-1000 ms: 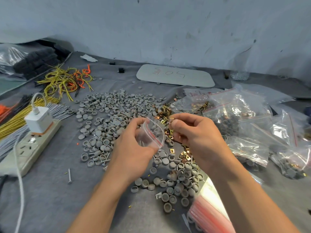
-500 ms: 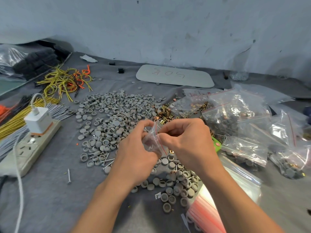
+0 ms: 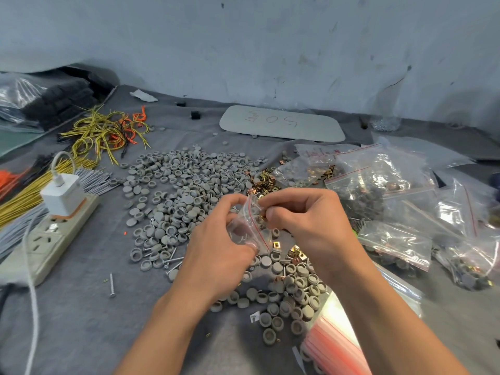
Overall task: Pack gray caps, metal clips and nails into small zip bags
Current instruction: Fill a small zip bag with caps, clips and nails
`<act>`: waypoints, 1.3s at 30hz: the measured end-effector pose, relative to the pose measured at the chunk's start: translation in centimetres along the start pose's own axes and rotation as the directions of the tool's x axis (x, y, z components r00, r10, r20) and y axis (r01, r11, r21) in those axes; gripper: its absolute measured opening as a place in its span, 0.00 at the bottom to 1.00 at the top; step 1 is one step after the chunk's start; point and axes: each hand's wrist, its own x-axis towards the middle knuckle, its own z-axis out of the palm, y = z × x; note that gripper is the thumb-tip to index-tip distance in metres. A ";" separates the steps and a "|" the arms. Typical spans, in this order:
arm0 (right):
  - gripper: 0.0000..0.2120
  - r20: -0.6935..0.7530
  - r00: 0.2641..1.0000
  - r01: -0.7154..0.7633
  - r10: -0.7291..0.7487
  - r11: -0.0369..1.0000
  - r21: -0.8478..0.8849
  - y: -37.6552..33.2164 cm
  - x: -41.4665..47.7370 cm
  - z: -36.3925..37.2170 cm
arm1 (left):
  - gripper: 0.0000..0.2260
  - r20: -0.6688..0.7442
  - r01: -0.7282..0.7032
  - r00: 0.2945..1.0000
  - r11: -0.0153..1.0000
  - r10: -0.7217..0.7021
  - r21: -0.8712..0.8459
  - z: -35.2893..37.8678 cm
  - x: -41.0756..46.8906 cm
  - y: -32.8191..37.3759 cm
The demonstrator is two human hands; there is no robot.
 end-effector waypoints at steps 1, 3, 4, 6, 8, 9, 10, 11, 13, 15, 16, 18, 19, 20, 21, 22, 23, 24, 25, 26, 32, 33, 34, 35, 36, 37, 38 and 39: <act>0.14 0.000 1.000 -0.011 0.011 0.999 0.047 0.0 0.0 -0.1 | 0.30 -0.001 0.001 1.000 1.000 -0.001 0.002 0.0 0.0 0.0; 0.12 -0.003 0.999 -0.036 0.037 0.988 0.150 0.1 0.1 -0.1 | 0.30 -0.002 0.007 1.000 1.000 -0.007 0.008 0.0 0.0 0.0; 0.11 -0.001 0.998 -0.058 0.059 0.976 0.209 0.1 0.1 -0.2 | 0.31 -0.003 0.010 1.000 1.000 -0.010 0.009 0.1 0.0 0.0; 0.11 0.027 0.993 -0.120 0.117 0.941 0.318 0.3 0.4 -0.4 | 0.31 -0.006 0.011 1.000 1.000 -0.011 0.008 0.1 0.0 0.0; 0.12 0.076 0.980 -0.199 0.184 0.897 0.394 0.6 0.7 -0.5 | 0.31 -0.010 0.009 1.000 1.000 -0.009 0.006 0.2 -0.1 0.1; 0.12 0.096 0.972 -0.234 0.213 0.877 0.420 0.7 0.8 -0.5 | 0.31 -0.011 0.009 1.000 1.000 -0.009 0.005 0.1 -0.1 0.2; 0.11 0.106 0.966 -0.258 0.235 0.860 0.440 0.8 0.9 -0.6 | 0.31 -0.011 0.010 1.000 1.000 -0.010 0.005 0.1 -0.2 0.3; 0.10 0.108 0.963 -0.269 0.248 0.850 0.453 0.9 1.0 -0.6 | 0.31 -0.010 0.012 1.000 1.000 -0.012 0.007 0.1 -0.2 0.3; 0.11 0.097 0.962 -0.271 0.255 0.849 0.454 1.2 1.1 -0.7 | 0.31 -0.006 0.013 1.000 1.000 -0.013 0.008 0.1 -0.3 0.3; 0.12 0.096 0.963 -0.270 0.254 0.860 0.434 1.3 1.2 -0.6 | 0.31 -0.005 0.015 1.000 1.000 -0.015 0.005 0.0 -0.3 0.4; 0.12 0.096 0.963 -0.269 0.252 0.867 0.419 1.3 1.2 -0.6 | 0.31 -0.005 0.018 1.000 1.000 -0.018 0.005 0.1 -0.3 0.4; 0.12 0.080 0.968 -0.249 0.237 0.888 0.387 1.2 1.1 -0.4 | 0.31 -0.001 0.023 1.000 1.000 -0.023 0.008 0.1 -0.2 0.4; 0.12 0.059 0.975 -0.221 0.215 0.903 0.367 1.1 1.0 -0.2 | 0.31 0.001 0.024 1.000 1.000 -0.024 0.013 0.1 -0.2 0.4; 0.11 0.031 0.983 -0.180 0.180 0.924 0.337 0.9 0.9 -0.1 | 0.31 0.000 0.024 1.000 0.999 -0.024 0.022 0.2 -0.2 0.4; 0.09 0.003 0.990 -0.133 0.138 0.947 0.292 0.8 0.7 0.2 | 0.31 -0.001 0.024 1.000 0.999 -0.024 0.032 0.2 -0.2 0.4; 0.07 -0.015 0.995 -0.091 0.097 0.966 0.242 0.6 0.6 0.4 | 0.31 -0.002 0.023 1.000 0.999 -0.023 0.039 0.3 -0.2 0.4; 0.06 -0.021 0.998 -0.060 0.065 0.977 0.204 0.5 0.5 0.7 | 0.31 -0.003 0.025 1.000 0.999 -0.025 0.040 0.3 -0.2 0.4; 0.04 -0.028 0.998 -0.044 0.050 0.980 0.194 0.4 0.5 0.8 | 0.30 -0.005 0.030 1.000 0.999 -0.029 0.034 0.3 -0.1 0.4; 0.04 -0.047 0.998 -0.040 0.051 0.976 0.214 0.3 0.6 0.8 | 0.29 -0.010 0.035 0.999 0.999 -0.034 0.025 0.3 0.0 0.3; 0.04 -0.079 0.995 -0.038 0.059 0.970 0.241 0.3 0.7 0.6 | 0.28 -0.017 0.037 0.999 0.999 -0.037 0.011 0.3 0.0 0.3; 0.09 -0.289 0.957 -0.113 0.024 0.949 -0.295 1.9 1.8 -2.2 | 0.24 -0.066 0.061 0.995 0.987 -0.071 -0.150 -0.5 -0.1 0.1; 0.10 -0.230 0.973 -0.129 0.020 0.872 -0.472 2.3 1.7 -2.1 | 0.24 -0.076 0.073 0.993 0.979 -0.089 -0.188 -0.7 0.0 0.1; 0.11 -0.154 0.987 -0.134 0.050 0.786 -0.603 2.7 1.6 -1.7 | 0.24 -0.089 0.088 0.990 0.970 -0.110 -0.227 -0.8 0.1 0.2; 0.12 -0.085 0.992 -0.124 0.090 0.692 -0.711 3.1 1.4 -1.3 | 0.24 -0.100 0.102 0.986 0.959 -0.132 -0.264 -0.9 0.3 0.2; 0.13 -0.026 0.993 -0.091 0.116 0.596 -0.798 3.4 1.3 -0.9 | 0.24 -0.105 0.112 0.983 0.948 -0.149 -0.298 -1.0 0.4 0.3; 0.14 0.027 0.992 -0.042 0.127 0.510 -0.859 3.6 1.2 -0.6 | 0.25 -0.107 0.117 0.981 0.938 -0.160 -0.327 -1.0 0.5 0.4; 0.16 0.068 0.990 0.004 0.125 0.450 -0.893 3.7 1.1 -0.4 | 0.25 -0.107 0.119 0.980 0.930 -0.165 -0.348 -1.1 0.5 0.5; 0.17 0.089 0.988 0.029 0.123 0.420 -0.907 3.7 1.1 -0.3 | 0.24 -0.106 0.120 0.980 0.926 -0.168 -0.357 -1.2 0.5 0.6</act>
